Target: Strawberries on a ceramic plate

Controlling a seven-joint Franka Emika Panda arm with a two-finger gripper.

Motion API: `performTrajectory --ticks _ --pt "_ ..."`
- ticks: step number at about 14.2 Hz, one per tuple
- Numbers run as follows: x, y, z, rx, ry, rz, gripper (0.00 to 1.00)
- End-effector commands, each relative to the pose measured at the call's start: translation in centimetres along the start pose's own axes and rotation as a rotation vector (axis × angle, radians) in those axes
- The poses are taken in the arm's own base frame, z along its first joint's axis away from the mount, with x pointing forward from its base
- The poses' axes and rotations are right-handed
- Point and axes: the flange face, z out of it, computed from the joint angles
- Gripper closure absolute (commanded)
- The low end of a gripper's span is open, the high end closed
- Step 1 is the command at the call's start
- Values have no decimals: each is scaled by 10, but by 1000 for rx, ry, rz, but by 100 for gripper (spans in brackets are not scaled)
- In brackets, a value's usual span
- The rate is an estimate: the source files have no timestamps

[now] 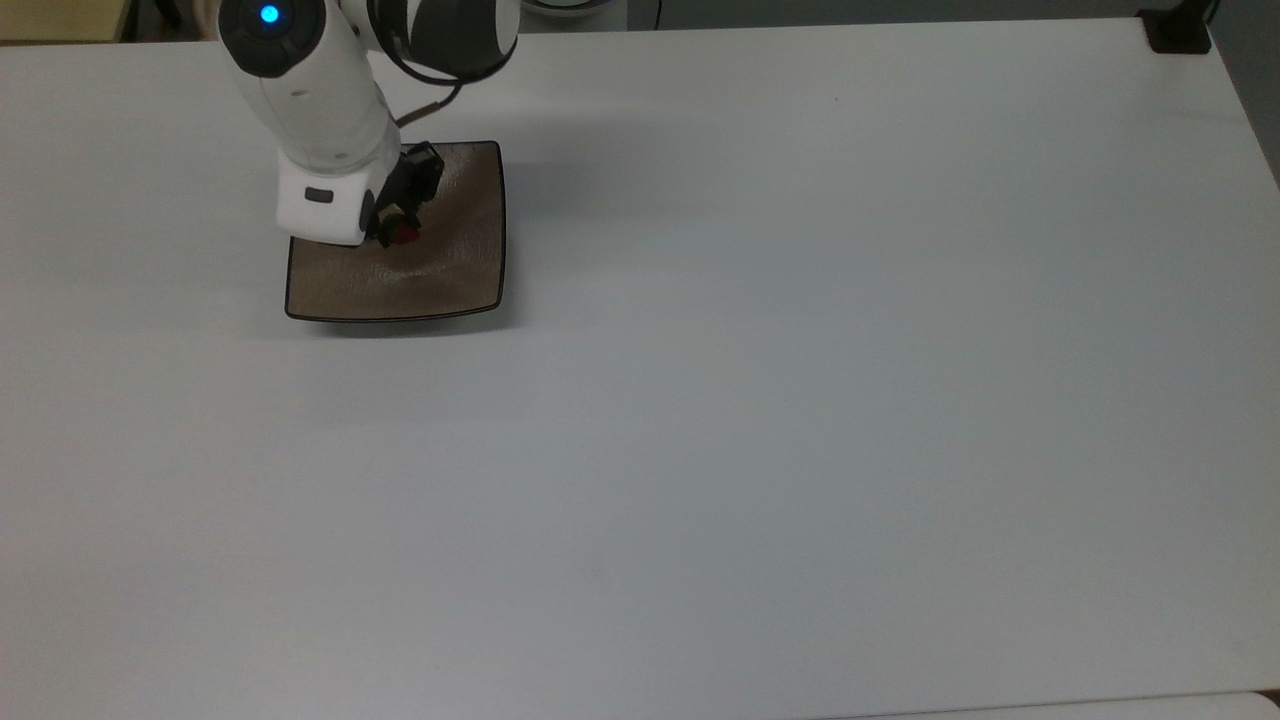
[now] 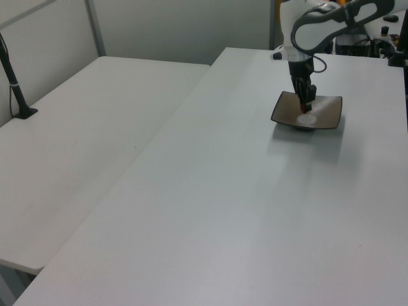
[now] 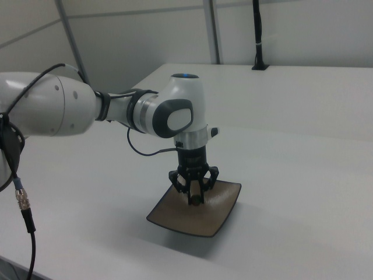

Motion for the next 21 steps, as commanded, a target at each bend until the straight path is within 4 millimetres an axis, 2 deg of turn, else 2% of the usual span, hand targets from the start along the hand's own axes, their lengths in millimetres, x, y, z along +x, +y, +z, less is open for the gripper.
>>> performTrajectory --ticks 1,2,4,5,7,9,11,12,15,16,17,18,19,20,21 --pt "4 -6 14 3 16 28 77" --pt "4 -6 14 4 15 29 39" --pt "2 -6 13 9 11 31 4" --pt "3 -7 12 11 11 31 0" --pt "1 -8 5 5 18 39 0" --pt "-1 -11 -15 -10 38 106 0" --pt "-2 -22 -58 -37 85 184 0" --pt "-12 -29 -91 -50 116 238 0" --pt "-34 -49 -153 -51 150 304 0" --pt "-38 -64 -176 -44 150 318 0" --pt "-42 -72 -186 -45 158 329 0" --pt "-43 -88 -205 -57 188 333 0" --pt "-44 -100 -217 -62 205 347 0" --pt "-42 -121 -229 -53 204 365 0" --pt "-39 -133 -232 -43 196 372 0"
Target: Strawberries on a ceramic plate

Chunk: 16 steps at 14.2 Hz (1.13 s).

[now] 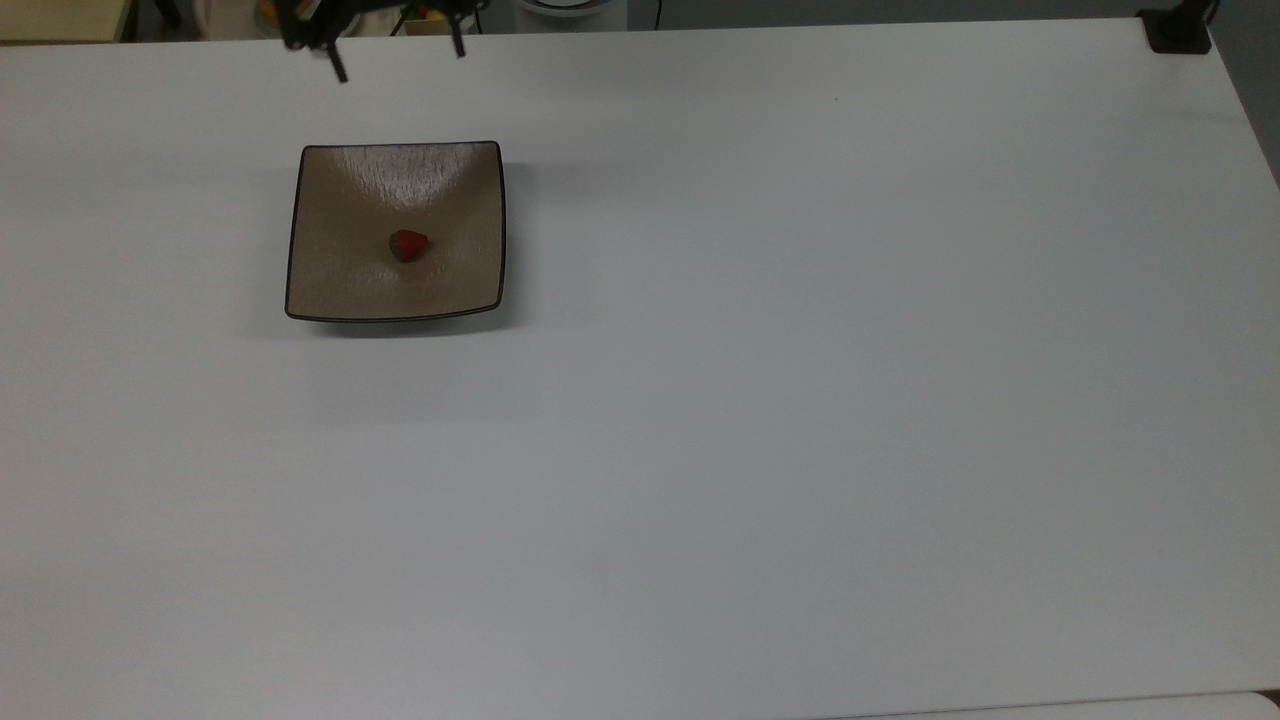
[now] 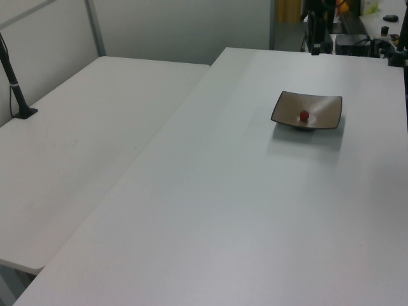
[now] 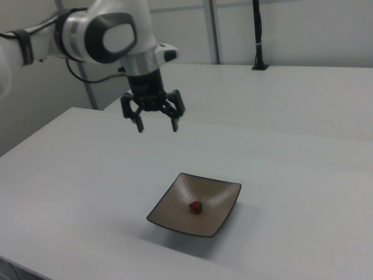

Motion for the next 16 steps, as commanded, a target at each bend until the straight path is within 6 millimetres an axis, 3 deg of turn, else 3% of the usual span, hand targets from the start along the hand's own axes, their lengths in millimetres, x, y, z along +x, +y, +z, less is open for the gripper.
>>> performTrajectory --ticks 1,7,16 --pt "-2 -55 -26 38 -3 43 0" --pt "18 -120 -32 33 27 109 0" --pt "43 -117 -4 40 129 123 0"
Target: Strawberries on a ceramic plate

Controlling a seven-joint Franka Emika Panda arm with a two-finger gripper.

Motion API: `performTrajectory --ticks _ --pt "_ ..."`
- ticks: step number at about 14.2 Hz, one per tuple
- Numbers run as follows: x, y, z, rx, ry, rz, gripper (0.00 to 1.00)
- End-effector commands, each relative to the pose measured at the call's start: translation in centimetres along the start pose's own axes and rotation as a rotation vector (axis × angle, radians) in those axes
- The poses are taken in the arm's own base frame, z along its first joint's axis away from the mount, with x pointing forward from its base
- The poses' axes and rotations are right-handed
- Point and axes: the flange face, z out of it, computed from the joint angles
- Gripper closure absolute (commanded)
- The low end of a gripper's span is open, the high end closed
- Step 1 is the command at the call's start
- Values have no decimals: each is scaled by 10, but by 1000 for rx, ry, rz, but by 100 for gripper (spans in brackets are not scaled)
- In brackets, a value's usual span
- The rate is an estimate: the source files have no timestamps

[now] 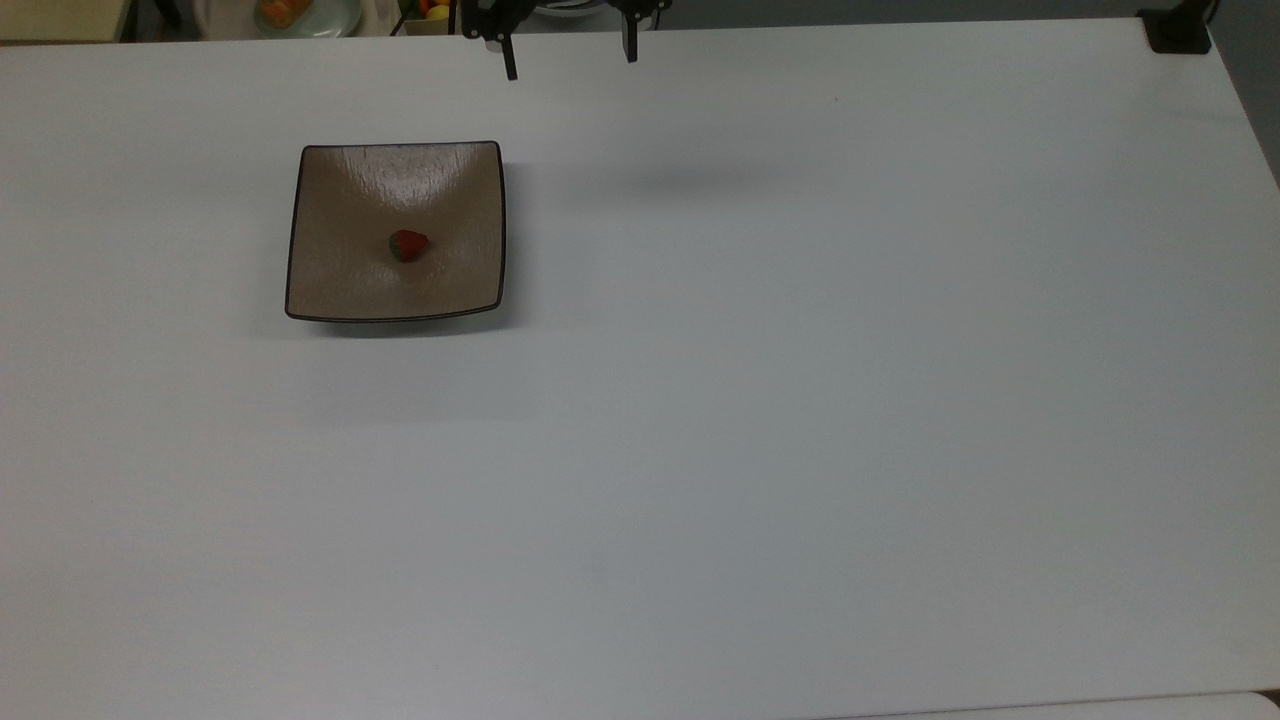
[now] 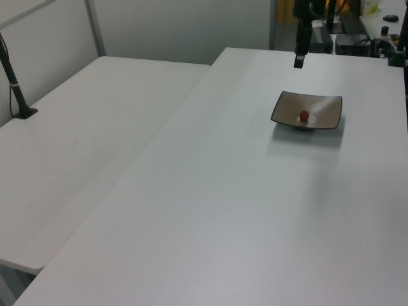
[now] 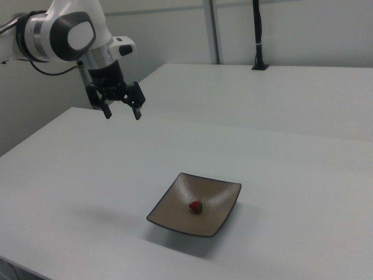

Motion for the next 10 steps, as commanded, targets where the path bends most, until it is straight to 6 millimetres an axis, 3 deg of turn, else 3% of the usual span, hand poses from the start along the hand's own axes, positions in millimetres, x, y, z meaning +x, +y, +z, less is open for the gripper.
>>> performTrajectory --ticks 1,5,10 --pt "3 -1 6 43 29 30 0" --pt "-4 0 6 46 -23 157 0" --pt "-5 5 -6 44 0 163 0"
